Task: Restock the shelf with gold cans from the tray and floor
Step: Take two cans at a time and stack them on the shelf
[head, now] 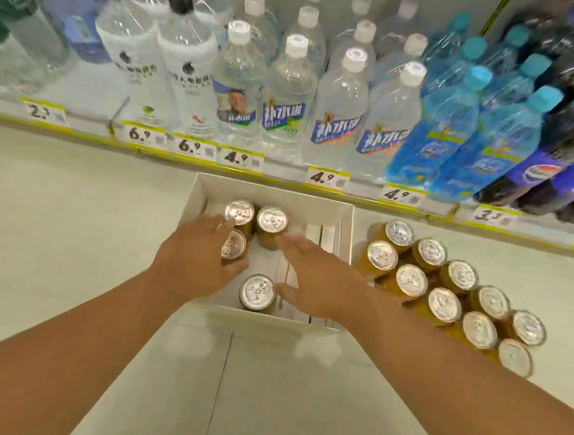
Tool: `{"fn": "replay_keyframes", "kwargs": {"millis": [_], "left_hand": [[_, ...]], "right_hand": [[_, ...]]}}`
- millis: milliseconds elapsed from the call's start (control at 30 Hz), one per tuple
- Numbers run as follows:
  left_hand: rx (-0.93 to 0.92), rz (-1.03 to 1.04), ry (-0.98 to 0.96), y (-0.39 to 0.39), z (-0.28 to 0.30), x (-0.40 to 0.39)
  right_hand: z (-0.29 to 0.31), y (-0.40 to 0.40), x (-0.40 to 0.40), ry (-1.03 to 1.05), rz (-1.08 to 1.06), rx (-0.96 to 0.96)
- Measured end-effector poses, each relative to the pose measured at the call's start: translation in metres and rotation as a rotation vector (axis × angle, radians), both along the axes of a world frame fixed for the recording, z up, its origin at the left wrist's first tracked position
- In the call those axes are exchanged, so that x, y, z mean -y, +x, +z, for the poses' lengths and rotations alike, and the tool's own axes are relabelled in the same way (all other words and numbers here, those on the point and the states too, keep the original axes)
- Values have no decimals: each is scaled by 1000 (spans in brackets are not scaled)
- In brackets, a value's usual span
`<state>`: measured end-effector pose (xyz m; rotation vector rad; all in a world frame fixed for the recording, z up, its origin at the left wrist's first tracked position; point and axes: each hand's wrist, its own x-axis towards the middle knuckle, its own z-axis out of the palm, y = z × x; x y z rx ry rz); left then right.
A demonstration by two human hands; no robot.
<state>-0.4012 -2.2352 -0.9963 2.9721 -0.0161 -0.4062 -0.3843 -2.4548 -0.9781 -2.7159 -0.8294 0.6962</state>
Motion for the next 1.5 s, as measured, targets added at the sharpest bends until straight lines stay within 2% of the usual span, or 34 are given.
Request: {"fn": "replay_keyframes", "kwargs": {"millis": [167, 233, 333, 433, 667, 833, 967, 1100, 1300, 1500], "left_hand": [[-14, 66, -64, 3, -33, -5], [-61, 142, -151, 6, -42, -5], [-75, 263, -298, 10, -49, -5], [-57, 296, -332, 16, -55, -6], [-57, 425, -610, 12, -52, -9], [16, 492, -831, 14, -7, -4], [128, 553, -927, 14, 63, 6], [211, 554, -966, 5, 164, 18], [202, 454, -941, 3, 366, 37], [253, 375, -973, 25, 596, 61]], "right_hand": [[-25, 1, -8, 41, -2, -171], [-33, 2, -12, 28, 14, -230], [-46, 3, -22, 23, -1, -266], [-59, 5, -29, 61, -34, -281], [-59, 3, -25, 295, -202, -391], [-23, 12, -18, 509, -397, -414], [44, 15, -6, 679, -584, -361], [146, 11, 14, 770, -662, -311], [361, 9, 44, 827, -662, -268], [597, 29, 72, 877, -616, -199]]}}
